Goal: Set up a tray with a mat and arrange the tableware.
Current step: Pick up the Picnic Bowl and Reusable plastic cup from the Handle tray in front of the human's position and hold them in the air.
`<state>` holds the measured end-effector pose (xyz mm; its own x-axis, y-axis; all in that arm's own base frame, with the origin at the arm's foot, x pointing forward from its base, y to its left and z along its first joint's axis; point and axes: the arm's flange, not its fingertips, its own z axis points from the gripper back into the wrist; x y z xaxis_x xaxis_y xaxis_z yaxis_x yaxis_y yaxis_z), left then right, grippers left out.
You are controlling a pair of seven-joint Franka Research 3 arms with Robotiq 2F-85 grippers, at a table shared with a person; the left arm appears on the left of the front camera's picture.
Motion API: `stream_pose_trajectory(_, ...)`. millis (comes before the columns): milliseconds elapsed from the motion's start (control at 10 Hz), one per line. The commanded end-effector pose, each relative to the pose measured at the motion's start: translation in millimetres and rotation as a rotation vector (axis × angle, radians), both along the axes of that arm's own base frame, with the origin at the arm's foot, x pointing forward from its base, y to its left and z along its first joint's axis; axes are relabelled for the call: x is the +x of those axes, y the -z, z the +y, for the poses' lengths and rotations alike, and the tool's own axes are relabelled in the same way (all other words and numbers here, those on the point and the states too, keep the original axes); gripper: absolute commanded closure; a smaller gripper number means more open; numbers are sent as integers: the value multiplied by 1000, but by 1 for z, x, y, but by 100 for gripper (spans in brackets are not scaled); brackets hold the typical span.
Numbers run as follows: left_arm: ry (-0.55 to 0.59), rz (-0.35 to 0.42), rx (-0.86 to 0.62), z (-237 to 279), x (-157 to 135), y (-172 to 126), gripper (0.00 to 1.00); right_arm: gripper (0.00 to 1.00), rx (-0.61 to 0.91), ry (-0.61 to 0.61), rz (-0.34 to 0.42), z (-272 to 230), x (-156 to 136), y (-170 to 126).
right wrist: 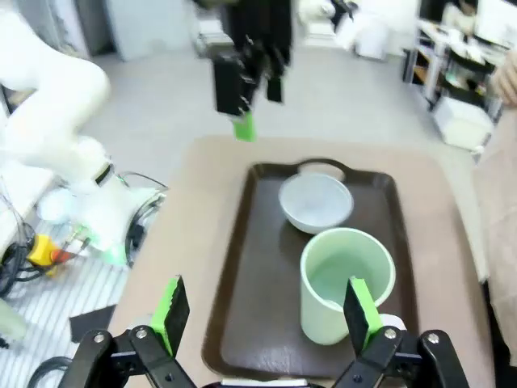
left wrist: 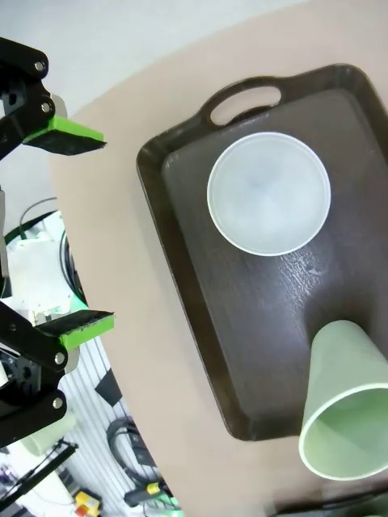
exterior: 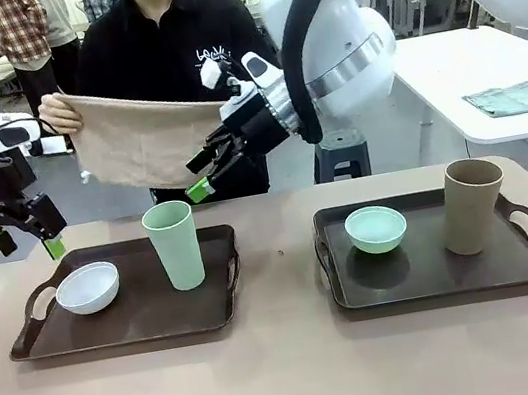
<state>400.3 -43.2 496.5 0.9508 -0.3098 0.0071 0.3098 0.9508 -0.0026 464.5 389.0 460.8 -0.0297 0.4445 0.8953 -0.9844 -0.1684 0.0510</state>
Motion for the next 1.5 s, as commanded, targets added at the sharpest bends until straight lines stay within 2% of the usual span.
stream_pose_trajectory(0, 59, 59, -20, 2, 24, 16, 0, 0, 38, -112, 89, -10, 47, 34)
stream_pose_trajectory(100, 48, 84, -56, 7, 36, 23, 0, 0, 50, -142, 99, -13, 61, 47)
stream_pose_trajectory(200, 29, 85, -89, 12, 41, 33, 0, 0, 39, -120, 87, -14, 66, 61)
stream_pose_trajectory(500, 14, 56, -157, 19, 52, 52, 0, 0, -106, 2, -98, 10, 58, 102)
stream_pose_trajectory(600, -11, 38, -176, 19, 50, 51, 0, 0, -98, -15, -112, 19, 49, 112)
stream_pose_trajectory(700, -31, -1, -152, 18, 47, 47, 0, 0, -81, -13, -104, 24, 41, 116)
stream_pose_trajectory(800, -9, 66, -133, 17, 50, 54, 0, 0, -79, -20, -57, 8, 63, 101)
stream_pose_trajectory(1000, -17, 43, -143, 17, 51, 51, 0, 0, -79, -20, -57, 8, 63, 101)
stream_pose_trajectory(1100, -86, 37, -85, 14, 60, 63, 0, 0, -88, -13, -78, 22, 54, 105)
stream_pose_trajectory(1200, -120, 26, -78, 19, 78, 76, 0, 0, -78, -14, -64, 28, 56, 113)
stream_pose_trajectory(1400, -88, 41, -95, 39, 107, 97, 0, 0, -81, -28, -47, 33, 59, 124)
